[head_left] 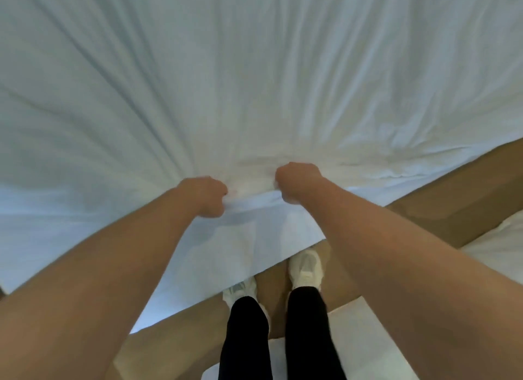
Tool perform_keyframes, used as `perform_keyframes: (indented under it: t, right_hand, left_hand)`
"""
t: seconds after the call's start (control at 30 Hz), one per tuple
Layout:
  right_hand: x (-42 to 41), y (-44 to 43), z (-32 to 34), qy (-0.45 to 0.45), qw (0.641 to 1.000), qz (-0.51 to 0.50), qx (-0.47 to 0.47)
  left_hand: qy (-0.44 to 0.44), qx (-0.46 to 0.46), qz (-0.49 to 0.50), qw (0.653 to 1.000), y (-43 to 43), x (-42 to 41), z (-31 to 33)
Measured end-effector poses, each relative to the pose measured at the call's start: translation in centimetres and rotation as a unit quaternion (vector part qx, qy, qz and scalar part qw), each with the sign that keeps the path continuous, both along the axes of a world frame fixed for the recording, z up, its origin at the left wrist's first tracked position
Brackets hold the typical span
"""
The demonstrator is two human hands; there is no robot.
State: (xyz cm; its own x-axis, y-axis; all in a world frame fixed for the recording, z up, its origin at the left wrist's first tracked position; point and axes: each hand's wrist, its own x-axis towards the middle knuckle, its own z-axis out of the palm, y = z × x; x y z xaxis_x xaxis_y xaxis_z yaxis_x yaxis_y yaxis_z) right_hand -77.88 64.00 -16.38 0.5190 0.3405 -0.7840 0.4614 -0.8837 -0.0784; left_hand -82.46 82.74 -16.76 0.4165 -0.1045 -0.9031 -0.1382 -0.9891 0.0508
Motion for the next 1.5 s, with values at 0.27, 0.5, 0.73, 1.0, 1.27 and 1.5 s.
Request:
perform_keyframes:
  t: [0.27, 0.5, 0.73, 1.0, 1.27, 1.5]
  right_hand:
    - [-6.9, 2.5, -4.5, -0.096, 0.988, 0.076, 0.094]
    - [-3.0, 2.4, -4.0, 0.099, 0.993, 0.059, -0.013]
    - [-9.7, -0.4, -2.7, -0.019, 0.995, 0.076, 0.053]
    - [-17.2, 7.6, -3.5, -0.062, 0.981, 0.111, 0.147]
    - [-19.8, 18.5, -5.9, -0.193, 0.966, 0.045, 0.163]
    - [-15.2, 21.4, -2.3, 0.031, 0.995, -0.006, 0.098]
  left_hand:
    - [-0.226, 0.098, -0.087, 0.965, 4.9, -7.0, -3.5]
    - [0.081, 0.012, 0.04, 0.996, 2.1, -3.5, -3.3]
    - [-0.047, 0.04, 0.014, 0.998, 2.6, -10.7, -1.8]
    - [-0.223, 0.191, -0.059, 0.954, 13.2, -17.4, -1.7]
    - [-0.259, 0.182, -0.022, 0.948, 18.5, -18.5, -5.7]
    - [-0.092, 0.026, -0.037, 0.995, 22.5, -14.4, -2.6]
